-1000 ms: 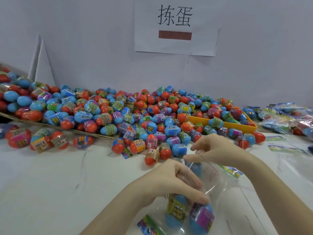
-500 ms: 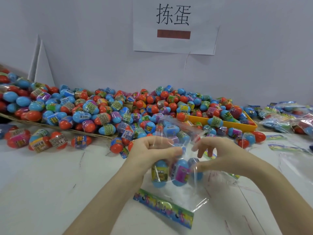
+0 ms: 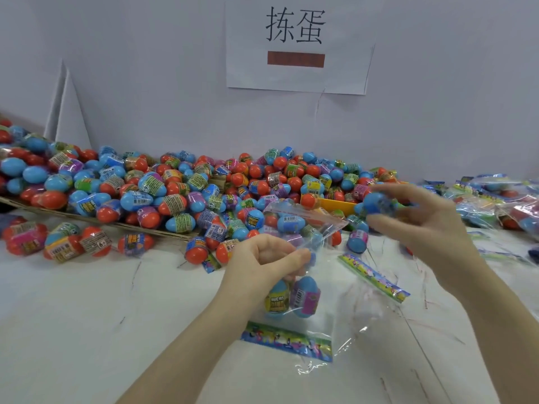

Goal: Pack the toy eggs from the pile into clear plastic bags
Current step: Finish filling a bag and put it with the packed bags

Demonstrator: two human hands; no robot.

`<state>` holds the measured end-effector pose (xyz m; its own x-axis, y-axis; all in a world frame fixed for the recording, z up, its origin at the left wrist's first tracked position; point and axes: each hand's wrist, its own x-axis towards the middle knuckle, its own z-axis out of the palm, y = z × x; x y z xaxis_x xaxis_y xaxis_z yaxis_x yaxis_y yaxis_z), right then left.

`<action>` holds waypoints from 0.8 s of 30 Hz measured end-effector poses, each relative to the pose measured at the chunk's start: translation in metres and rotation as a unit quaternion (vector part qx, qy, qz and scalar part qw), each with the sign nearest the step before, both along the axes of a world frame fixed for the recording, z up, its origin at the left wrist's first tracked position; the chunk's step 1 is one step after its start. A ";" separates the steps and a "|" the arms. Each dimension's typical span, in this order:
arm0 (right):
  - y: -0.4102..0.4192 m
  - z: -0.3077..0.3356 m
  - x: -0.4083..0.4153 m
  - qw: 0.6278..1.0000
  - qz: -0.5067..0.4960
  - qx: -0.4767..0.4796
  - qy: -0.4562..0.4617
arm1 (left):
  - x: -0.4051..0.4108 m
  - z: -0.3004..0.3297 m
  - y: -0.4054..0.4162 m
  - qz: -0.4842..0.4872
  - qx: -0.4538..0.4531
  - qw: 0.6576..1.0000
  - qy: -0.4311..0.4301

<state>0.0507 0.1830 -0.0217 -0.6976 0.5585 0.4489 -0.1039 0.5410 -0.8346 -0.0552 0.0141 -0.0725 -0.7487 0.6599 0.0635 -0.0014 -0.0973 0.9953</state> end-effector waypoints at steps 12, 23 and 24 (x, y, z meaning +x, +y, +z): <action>-0.049 0.005 -0.002 0.956 0.058 0.286 -0.014 | 0.023 -0.005 0.007 -0.043 0.039 0.998 0.012; -0.050 0.009 0.001 0.925 0.110 0.333 -0.147 | 0.022 -0.001 0.004 -0.097 0.019 0.995 0.021; -0.050 0.009 0.001 0.926 0.118 0.322 -0.158 | 0.022 -0.001 0.004 -0.104 0.018 0.994 0.018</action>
<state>0.0520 0.1326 -0.0128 -0.9195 0.0607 0.3884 -0.0891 0.9300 -0.3565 -0.0330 0.0182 -0.0731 -0.5930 0.7971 0.1137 0.0102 -0.1338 0.9910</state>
